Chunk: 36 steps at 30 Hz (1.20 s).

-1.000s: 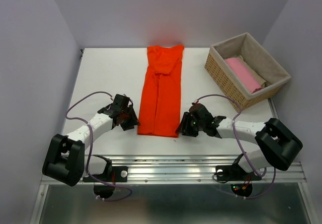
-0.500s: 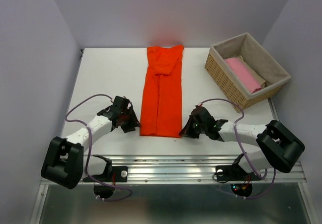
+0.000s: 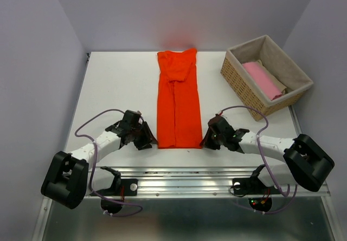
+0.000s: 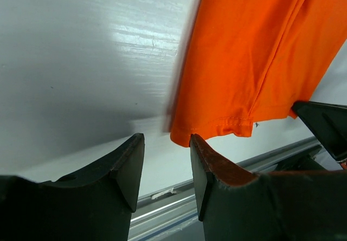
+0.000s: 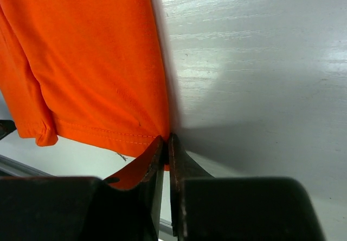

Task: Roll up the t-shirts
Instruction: Roll the T-shirt to the center of the board.

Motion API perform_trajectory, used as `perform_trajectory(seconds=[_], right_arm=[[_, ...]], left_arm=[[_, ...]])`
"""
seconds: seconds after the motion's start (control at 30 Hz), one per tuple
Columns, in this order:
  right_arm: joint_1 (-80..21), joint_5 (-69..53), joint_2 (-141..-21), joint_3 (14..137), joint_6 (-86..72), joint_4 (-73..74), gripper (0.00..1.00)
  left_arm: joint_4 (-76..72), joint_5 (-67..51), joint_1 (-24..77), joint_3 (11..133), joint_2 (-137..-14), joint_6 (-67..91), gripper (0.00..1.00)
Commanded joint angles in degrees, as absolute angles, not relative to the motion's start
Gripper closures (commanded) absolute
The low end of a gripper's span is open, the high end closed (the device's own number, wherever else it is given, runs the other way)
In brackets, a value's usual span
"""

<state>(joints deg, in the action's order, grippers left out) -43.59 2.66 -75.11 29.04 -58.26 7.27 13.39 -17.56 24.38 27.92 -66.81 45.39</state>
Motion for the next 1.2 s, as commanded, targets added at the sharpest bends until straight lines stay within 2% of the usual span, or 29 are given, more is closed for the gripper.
perform_trajectory(seconds=[0.0, 0.13, 0.33, 0.7, 0.77, 0.9, 1.0, 1.17], right_arm=[[-43.9, 4.0, -75.8, 28.5, -57.4, 7.7, 0.84], [-43.9, 3.8, -76.5, 28.9, -57.3, 7.6, 0.76], [-43.9, 3.4, -76.7, 28.9, -57.2, 7.5, 0.71], [-43.9, 2.7, -75.4, 27.0, -58.6, 7.6, 0.71], [-43.9, 2.5, -74.9, 26.3, -58.8, 7.6, 0.73], [-43.9, 2.3, -73.8, 26.0, -58.8, 7.6, 0.88], [-43.9, 2.6, -73.0, 26.6, -58.9, 8.0, 0.99], [-43.9, 4.9, -71.0, 27.8, -58.9, 10.1, 0.99]], left_arm=[[9.4, -20.5, 24.9, 26.5, -65.9, 47.4, 0.5], [7.7, -20.6, 25.0, 26.3, -66.7, 47.1, 0.5], [5.9, -20.7, 26.3, 25.4, -70.0, 46.8, 0.5], [5.6, -19.8, 27.7, 25.1, -72.2, 47.3, 0.7], [5.6, -19.6, 27.7, 25.4, -72.2, 47.3, 0.75], [5.7, -19.6, 27.9, 25.9, -72.4, 47.1, 0.98], [6.0, -19.8, 27.9, 26.5, -72.4, 47.1, 1.0], [7.8, -18.5, 27.9, 27.9, -68.7, 48.5, 1.0]])
